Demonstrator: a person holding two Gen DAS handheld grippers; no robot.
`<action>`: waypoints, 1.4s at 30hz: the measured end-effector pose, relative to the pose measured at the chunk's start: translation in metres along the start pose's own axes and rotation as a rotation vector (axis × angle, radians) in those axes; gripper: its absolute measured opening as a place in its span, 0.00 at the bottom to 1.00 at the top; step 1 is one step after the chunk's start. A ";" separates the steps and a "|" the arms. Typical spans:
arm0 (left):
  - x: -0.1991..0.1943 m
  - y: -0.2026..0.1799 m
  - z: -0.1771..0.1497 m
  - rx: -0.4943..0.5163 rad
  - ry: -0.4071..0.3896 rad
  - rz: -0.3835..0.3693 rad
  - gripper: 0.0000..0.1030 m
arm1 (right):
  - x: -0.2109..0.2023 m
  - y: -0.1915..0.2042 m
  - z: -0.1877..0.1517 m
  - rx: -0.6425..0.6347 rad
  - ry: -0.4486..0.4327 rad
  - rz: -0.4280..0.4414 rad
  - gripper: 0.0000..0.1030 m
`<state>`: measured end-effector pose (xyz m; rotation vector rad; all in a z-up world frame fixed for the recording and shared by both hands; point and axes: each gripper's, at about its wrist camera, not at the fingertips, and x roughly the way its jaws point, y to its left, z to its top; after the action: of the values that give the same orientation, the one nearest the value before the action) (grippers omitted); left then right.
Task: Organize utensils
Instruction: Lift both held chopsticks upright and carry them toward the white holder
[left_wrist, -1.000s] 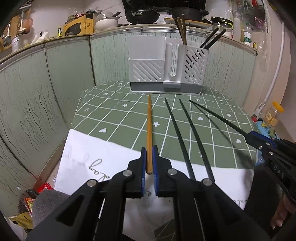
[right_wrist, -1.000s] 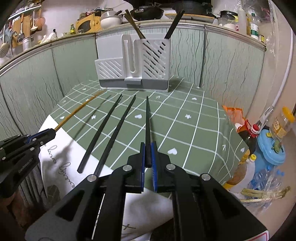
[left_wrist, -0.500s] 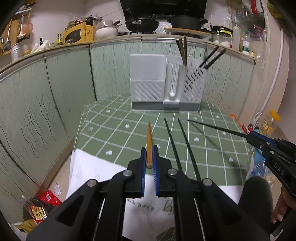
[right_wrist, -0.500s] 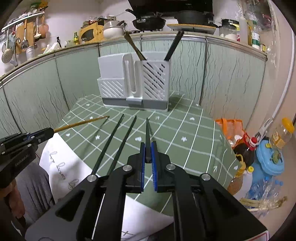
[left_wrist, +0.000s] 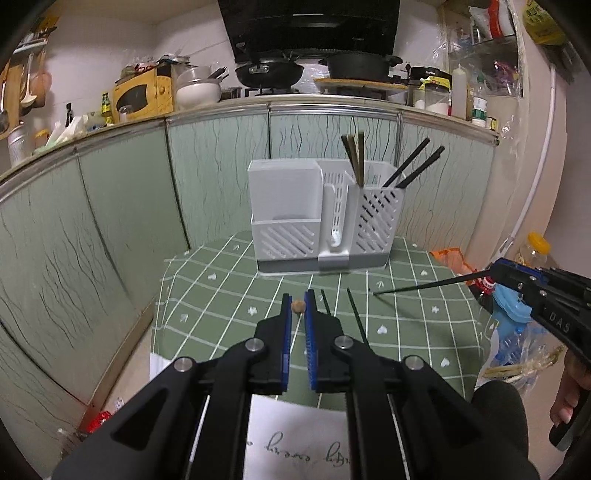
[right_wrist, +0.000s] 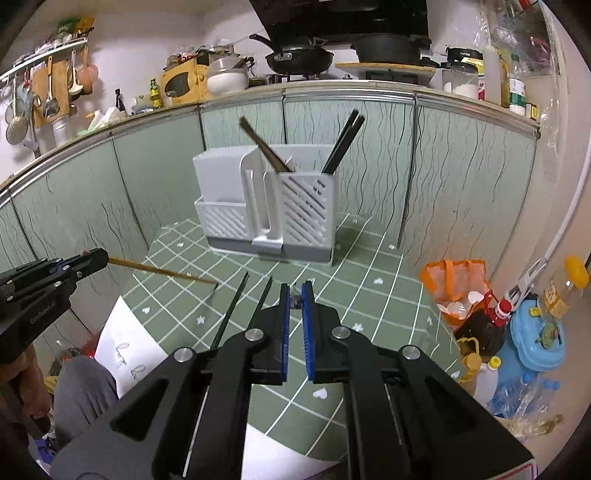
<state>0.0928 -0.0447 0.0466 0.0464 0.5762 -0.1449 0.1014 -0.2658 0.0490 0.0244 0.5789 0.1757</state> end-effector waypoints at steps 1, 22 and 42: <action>0.000 0.000 0.003 0.000 -0.001 -0.005 0.08 | -0.001 -0.001 0.005 -0.002 -0.002 -0.003 0.06; -0.004 0.005 0.085 0.026 -0.012 -0.074 0.08 | -0.024 -0.031 0.089 0.002 -0.031 0.023 0.06; -0.033 -0.019 0.187 0.110 -0.068 -0.159 0.08 | -0.054 -0.038 0.185 -0.049 -0.061 0.034 0.06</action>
<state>0.1634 -0.0751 0.2212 0.1024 0.5035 -0.3312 0.1643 -0.3077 0.2299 -0.0083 0.5135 0.2217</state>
